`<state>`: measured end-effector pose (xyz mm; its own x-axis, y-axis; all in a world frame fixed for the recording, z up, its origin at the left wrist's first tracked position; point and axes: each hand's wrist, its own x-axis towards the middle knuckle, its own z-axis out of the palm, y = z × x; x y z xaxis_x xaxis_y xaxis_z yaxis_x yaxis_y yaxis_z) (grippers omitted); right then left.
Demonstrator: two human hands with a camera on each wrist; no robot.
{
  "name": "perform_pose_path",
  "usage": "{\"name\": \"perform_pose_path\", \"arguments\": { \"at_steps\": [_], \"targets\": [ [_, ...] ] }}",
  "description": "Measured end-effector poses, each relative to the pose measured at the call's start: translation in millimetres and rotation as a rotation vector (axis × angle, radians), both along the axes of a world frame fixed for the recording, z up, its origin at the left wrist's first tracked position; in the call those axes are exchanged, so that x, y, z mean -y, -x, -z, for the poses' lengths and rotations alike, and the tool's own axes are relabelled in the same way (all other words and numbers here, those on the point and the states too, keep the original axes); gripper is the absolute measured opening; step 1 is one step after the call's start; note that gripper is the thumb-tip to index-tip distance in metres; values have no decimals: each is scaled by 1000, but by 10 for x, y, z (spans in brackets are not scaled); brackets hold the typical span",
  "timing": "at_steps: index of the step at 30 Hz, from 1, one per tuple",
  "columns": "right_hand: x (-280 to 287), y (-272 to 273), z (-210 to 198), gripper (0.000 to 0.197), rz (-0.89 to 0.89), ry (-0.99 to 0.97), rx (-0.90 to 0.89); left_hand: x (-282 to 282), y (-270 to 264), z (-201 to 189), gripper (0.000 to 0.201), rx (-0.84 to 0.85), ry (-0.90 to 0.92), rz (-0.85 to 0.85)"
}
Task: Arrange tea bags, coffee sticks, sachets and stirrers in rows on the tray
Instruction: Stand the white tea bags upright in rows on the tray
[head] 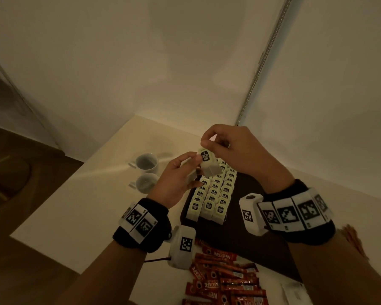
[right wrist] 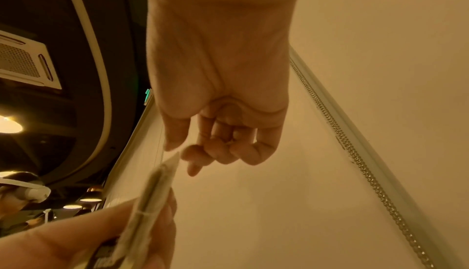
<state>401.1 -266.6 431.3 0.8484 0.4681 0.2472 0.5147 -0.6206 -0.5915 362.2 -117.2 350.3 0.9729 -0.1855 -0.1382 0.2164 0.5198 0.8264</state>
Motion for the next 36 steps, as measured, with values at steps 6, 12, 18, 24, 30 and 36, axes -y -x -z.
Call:
{"name": "perform_pose_path", "arguments": {
  "at_steps": [6, 12, 18, 24, 30, 36],
  "targets": [
    [42, -28, 14, 12, 6, 51, -23, -11, -4, 28, 15, 48, 6, -29],
    [82, 3, 90, 5, 37, -108, -133, 33, 59, 77, 11, 103, -119, -32],
    [131, 17, 293, 5, 47, -344, -293, 43, 75, 174, 13, 103, -199, -72],
    [297, 94, 652, 6, 112, -330, -360, -132, 62, 386, 26, -119, -70, -193],
    [462, 213, 1542, 15, 149, 158, -531, -359, -21, 401, 40, -271, 181, -258],
    [485, 260, 2148, 7, 227, 162, -741, -402, -41, 436, 42, -287, 177, -244]
  ]
}}
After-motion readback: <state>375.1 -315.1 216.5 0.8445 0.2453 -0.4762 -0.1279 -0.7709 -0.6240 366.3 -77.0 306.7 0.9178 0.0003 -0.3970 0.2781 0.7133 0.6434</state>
